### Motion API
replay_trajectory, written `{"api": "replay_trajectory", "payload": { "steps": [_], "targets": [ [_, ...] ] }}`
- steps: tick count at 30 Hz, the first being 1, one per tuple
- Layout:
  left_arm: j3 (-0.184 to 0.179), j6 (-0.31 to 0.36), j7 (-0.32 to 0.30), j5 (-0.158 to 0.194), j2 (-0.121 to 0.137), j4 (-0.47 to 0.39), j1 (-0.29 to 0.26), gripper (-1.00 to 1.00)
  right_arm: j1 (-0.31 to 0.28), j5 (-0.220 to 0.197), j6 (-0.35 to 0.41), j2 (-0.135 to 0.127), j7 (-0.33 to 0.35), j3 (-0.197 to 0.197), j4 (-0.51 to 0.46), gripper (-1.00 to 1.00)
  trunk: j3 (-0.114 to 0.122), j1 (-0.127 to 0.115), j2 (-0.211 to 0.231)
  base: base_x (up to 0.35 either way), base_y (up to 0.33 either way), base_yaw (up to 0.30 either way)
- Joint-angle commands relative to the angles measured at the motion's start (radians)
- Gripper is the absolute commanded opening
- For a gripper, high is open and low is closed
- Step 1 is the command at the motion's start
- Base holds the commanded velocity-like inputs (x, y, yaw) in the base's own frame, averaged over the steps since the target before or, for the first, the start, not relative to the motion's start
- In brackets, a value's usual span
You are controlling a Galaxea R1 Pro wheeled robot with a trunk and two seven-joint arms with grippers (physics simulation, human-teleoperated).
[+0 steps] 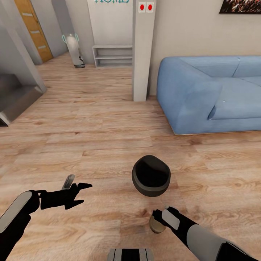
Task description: Place each of the two pumpkins and all three candles from the living room inside a cabinet in the living room (use any cabinet), then make sure every cabinet is closed, and position the cauldron so it is next to a table in the living room.
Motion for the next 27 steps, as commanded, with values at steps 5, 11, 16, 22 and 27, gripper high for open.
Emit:
{"api": "replay_trajectory", "payload": {
  "steps": [5,11,16,22,27],
  "targets": [
    [0.0,-0.001,0.01,0.011,0.001,0.001,-0.001,1.0,-0.001,-0.003,0.004,0.0,0.001,0.006,-0.003,1.0,-0.001,0.0,0.0,0.0,0.0,0.0],
    [0.0,-0.001,0.01,0.011,0.001,0.001,-0.001,1.0,-0.001,-0.003,0.006,-0.003,0.044,0.007,-0.001,1.0,-0.001,0.0,0.0,0.0,0.0,0.0],
    [-0.001,0.0,0.01,0.011,0.001,0.001,0.0,1.0,-0.001,-0.003,0.005,-0.004,0.048,0.007,-0.001,1.0,-0.005,0.0,-0.001,0.0,0.0,0.0],
    [-0.001,-0.001,0.01,0.011,0.001,0.001,-0.001,1.0,-0.002,-0.003,0.003,-0.004,0.048,0.007,-0.002,1.0,-0.008,0.001,-0.001,0.0,0.0,0.0],
    [0.0,-0.001,0.01,0.011,0.001,0.001,-0.001,1.0,-0.001,-0.003,0.001,-0.002,0.048,0.007,-0.002,1.0,-0.012,0.001,-0.001,0.0,0.0,0.0]
  ]
}}
